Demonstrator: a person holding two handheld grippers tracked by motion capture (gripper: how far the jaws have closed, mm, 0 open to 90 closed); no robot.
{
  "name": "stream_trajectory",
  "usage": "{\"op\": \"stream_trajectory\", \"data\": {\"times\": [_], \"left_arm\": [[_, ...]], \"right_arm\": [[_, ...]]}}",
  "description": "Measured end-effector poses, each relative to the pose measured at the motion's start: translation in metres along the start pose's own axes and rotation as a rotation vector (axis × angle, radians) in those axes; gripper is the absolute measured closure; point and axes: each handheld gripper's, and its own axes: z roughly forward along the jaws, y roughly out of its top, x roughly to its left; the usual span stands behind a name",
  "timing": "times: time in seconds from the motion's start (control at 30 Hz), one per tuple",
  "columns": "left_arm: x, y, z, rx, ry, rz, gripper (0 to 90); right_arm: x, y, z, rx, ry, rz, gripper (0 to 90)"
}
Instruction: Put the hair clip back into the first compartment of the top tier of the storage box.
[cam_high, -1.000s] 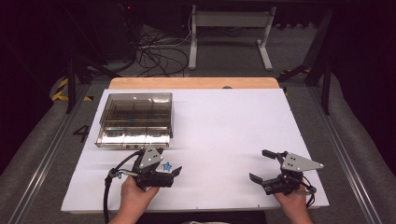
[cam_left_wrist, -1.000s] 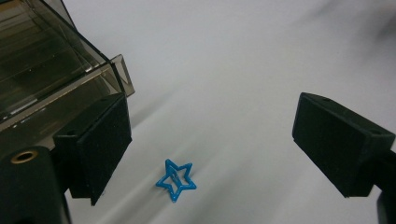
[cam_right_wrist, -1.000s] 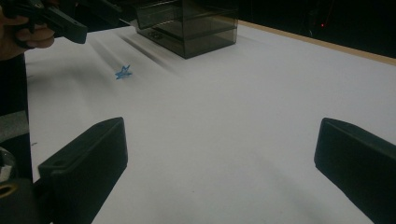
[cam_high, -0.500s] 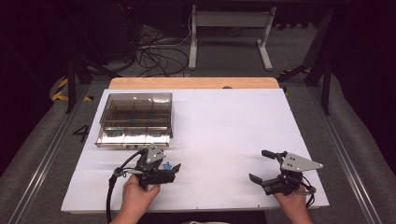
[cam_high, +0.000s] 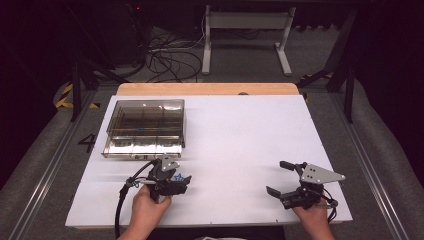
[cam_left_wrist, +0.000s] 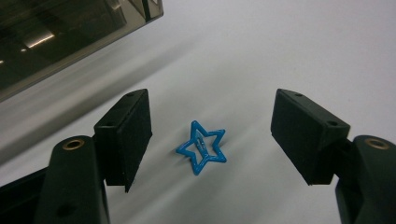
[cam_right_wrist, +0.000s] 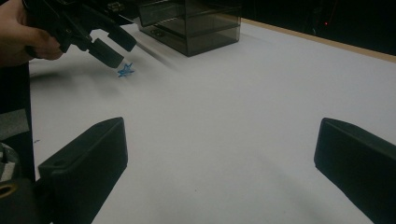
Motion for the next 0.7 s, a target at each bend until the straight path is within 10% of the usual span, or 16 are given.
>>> {"op": "stream_trajectory", "data": {"times": [0.7], "left_arm": [[0.002,-0.003,0.012,0.056,0.03,-0.027,44.0]], "right_arm": [[-0.001,-0.001,0.0,0.003,0.003,-0.002,3.4]]}}
